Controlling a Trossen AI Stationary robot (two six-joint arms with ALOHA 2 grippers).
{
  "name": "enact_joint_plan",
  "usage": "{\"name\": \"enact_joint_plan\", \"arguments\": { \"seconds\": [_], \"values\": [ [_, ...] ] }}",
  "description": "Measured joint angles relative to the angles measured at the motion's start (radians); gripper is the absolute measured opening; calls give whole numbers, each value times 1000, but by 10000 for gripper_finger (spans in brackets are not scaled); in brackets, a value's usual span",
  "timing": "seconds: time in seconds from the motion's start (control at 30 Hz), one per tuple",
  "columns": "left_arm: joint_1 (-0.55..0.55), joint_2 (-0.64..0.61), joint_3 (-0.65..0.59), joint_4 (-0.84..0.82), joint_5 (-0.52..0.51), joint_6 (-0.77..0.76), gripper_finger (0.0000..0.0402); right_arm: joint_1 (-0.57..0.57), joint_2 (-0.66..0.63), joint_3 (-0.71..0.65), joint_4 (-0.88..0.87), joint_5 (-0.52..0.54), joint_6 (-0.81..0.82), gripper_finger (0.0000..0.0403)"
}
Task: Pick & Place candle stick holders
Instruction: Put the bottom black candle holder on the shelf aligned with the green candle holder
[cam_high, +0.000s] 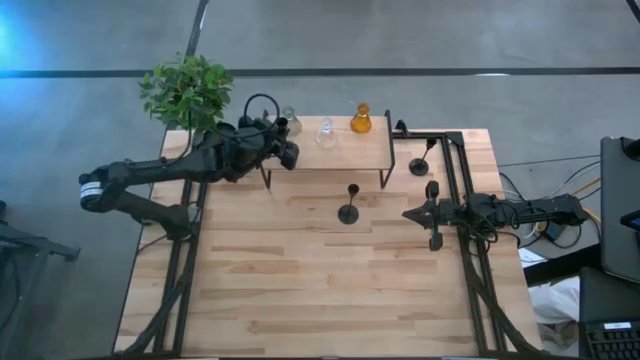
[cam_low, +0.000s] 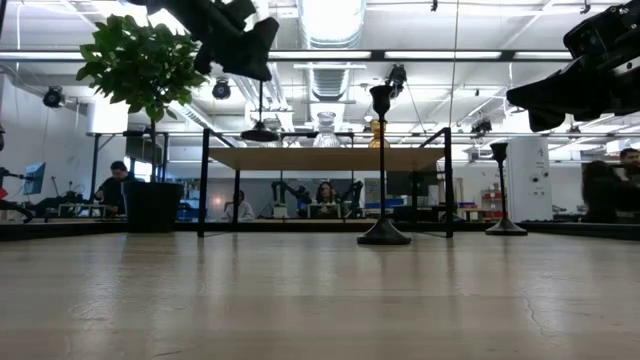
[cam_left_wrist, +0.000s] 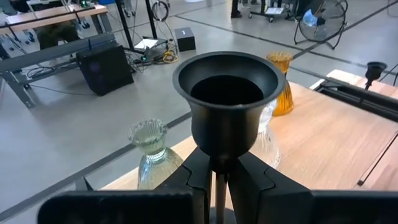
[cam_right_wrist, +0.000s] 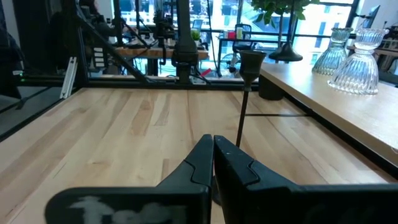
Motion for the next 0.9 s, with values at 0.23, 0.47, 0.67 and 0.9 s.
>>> {"name": "enact_joint_plan", "arguments": {
  "seconds": [0.23,0.47,0.67,0.9],
  "values": [
    [3,6,-27,-4,0,-11,36,0,0,0,0,0,0,8],
    [12,4,-68,48,3,-21,36,0,0,0,0,0,0,8],
    [30,3,-68,77,23,0,36,0,0,0,0,0,0,8],
    [53,3,-78,84,59,2,36,0,0,0,0,0,0,8]
  ]
}}
